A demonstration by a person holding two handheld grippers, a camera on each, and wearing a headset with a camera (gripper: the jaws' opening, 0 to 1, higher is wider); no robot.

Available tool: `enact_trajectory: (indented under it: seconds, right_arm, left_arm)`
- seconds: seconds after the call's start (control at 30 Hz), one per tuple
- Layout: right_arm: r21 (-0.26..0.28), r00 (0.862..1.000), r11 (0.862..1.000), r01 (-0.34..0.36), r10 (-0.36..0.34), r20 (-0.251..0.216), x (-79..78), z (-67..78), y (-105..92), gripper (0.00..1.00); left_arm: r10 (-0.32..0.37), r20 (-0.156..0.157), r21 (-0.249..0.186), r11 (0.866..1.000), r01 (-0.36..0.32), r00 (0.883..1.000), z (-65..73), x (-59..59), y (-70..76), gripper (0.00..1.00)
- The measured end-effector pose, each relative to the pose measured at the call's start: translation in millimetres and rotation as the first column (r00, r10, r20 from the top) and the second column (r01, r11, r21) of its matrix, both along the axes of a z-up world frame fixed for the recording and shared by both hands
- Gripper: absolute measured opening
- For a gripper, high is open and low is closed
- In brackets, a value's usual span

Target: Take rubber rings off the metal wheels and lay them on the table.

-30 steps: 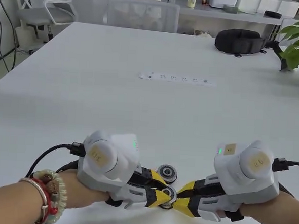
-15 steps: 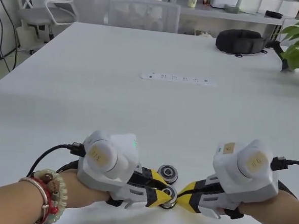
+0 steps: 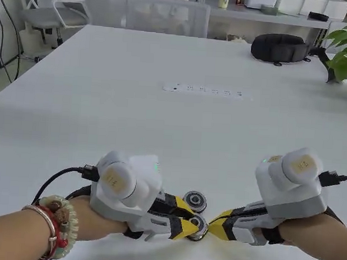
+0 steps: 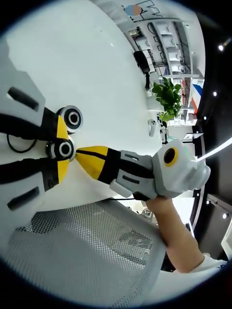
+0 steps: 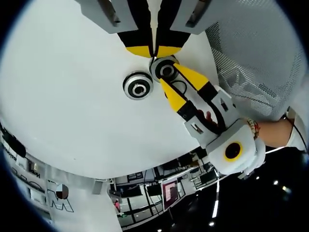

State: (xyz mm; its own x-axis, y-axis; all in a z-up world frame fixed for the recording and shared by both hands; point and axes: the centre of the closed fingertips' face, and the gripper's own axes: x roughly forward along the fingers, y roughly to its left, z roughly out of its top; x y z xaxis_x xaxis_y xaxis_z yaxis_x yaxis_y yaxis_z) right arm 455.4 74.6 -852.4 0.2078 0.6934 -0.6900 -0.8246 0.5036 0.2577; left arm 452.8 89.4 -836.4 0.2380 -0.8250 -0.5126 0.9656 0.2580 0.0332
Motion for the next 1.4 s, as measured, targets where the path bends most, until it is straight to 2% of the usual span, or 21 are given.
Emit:
enact_trajectory:
  seconds: [0.07,0.13,0.2,0.33,0.43,0.6,1.4]
  right_arm:
    - [0.014,1.0,1.0,0.018,-0.018,0.007,3.4,2.8,0.1,0.0]
    - [0.079,0.998,0.995,0.057,-0.054,-0.036,4.6,10.7,4.2,0.0]
    - [0.058,0.998,0.997,0.055,-0.052,-0.036,5.0,7.5,1.2,0.0]
    - [0.08,0.996,0.994,0.072,-0.067,-0.064,3.6,8.8,3.2,0.0]
    - [0.1,0.99,0.989,0.106,-0.096,-0.105,2.6,9.9,5.4,0.0]
    - [0.121,0.981,0.982,0.146,-0.128,-0.145,3.7,10.1,5.3,0.0]
    - [0.155,0.971,0.974,0.163,-0.131,-0.201,-2.8,15.4,11.5,0.0]
  left_arm:
    - [0.0,0.0,0.0,1.0,0.0,1.0,0.0,0.0,0.0,0.07]
    - [0.001,0.0,-0.002,1.0,-0.001,1.0,0.1,0.3,0.0,0.07]
    - [0.002,0.0,-0.003,1.0,-0.002,1.0,0.2,0.6,0.0,0.07]
    - [0.002,0.0,-0.003,1.0,-0.002,1.0,0.3,0.8,-0.1,0.07]
    - [0.0,0.005,-0.005,1.0,0.0,1.0,0.2,1.2,-0.1,0.07]
    - [0.0,0.012,-0.009,1.0,0.0,1.0,0.2,2.0,0.0,0.07]
    - [0.009,0.008,-0.02,1.0,-0.009,1.0,0.9,1.2,0.4,0.08]
